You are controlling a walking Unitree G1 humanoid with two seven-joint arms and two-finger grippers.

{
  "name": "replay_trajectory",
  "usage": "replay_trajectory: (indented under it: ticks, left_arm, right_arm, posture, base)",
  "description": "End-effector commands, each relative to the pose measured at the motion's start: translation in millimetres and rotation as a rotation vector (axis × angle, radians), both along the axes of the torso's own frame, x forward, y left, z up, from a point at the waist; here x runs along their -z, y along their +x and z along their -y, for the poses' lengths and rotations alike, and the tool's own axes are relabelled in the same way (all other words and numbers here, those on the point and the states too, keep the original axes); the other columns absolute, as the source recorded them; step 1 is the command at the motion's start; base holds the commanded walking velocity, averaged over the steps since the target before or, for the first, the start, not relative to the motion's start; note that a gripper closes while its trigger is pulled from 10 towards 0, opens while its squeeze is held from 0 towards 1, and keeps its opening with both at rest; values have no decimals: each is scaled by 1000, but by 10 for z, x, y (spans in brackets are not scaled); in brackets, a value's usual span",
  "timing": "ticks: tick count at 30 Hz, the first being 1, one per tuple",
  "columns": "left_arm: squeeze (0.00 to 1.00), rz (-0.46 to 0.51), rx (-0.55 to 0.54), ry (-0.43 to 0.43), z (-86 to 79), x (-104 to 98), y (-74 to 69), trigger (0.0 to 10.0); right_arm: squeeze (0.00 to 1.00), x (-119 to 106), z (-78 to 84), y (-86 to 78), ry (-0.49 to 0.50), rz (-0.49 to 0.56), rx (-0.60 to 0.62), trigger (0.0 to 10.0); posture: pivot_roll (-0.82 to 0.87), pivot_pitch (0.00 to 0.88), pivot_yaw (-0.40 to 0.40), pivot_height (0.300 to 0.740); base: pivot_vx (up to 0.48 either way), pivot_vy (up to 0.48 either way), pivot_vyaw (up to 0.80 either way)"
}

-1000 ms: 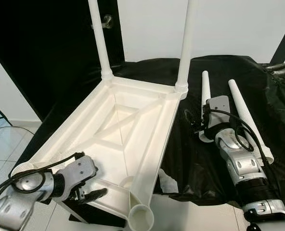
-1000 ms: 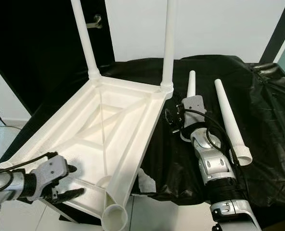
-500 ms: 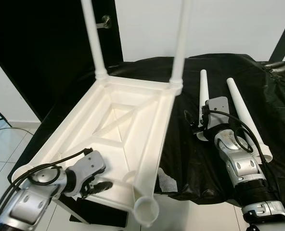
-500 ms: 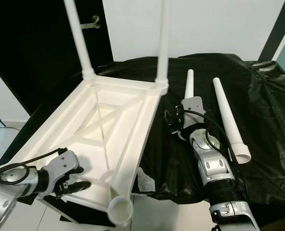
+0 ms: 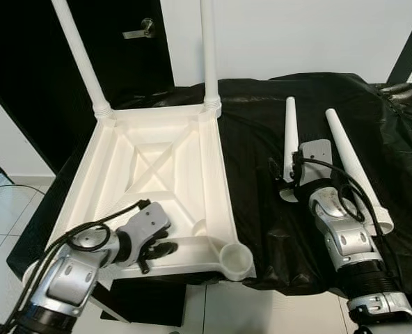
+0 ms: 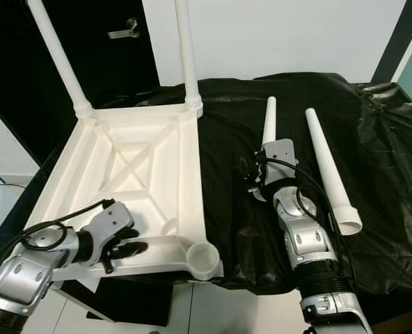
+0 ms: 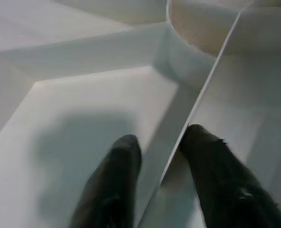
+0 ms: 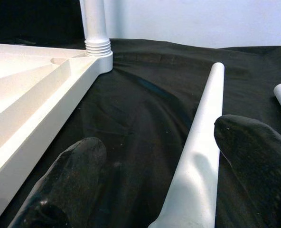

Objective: Building children table

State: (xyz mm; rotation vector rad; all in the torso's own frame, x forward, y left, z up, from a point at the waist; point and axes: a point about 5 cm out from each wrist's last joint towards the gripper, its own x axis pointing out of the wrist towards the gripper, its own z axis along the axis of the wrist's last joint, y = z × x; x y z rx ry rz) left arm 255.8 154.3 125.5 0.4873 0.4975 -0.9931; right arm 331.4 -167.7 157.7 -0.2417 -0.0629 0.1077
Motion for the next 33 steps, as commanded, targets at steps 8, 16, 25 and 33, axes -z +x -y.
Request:
replay_trajectory:
  ticks: [8, 16, 25, 33]
  left_arm:
    - [906, 225, -233, -52, 72, -167, 152, 10000]
    - [0, 423, -254, -254, 134, -517, 285, 10000]
    - [0, 431, -180, -302, 305, -510, 317, 10000]
    - [0, 426, -87, -377, 522, -545, 304, 10000]
  right_arm:
    - [0, -90, 108, -31, 76, 38, 133, 10000]
    - [0, -177, 355, -185, 135, 86, 367, 10000]
    - [0, -74, 573, -421, 127, 23, 546, 10000]
    - [0, -8, 661, -664, 135, -53, 584, 10000]
  posture:
    - [-28, 0, 64, 740]
    - [-40, 0, 67, 740]
    - [-62, 0, 58, 740]
    - [-87, 0, 59, 740]
  base:
    - [0, 0, 0]
    - [0, 0, 0]
    - [0, 0, 0]
    - [0, 0, 0]
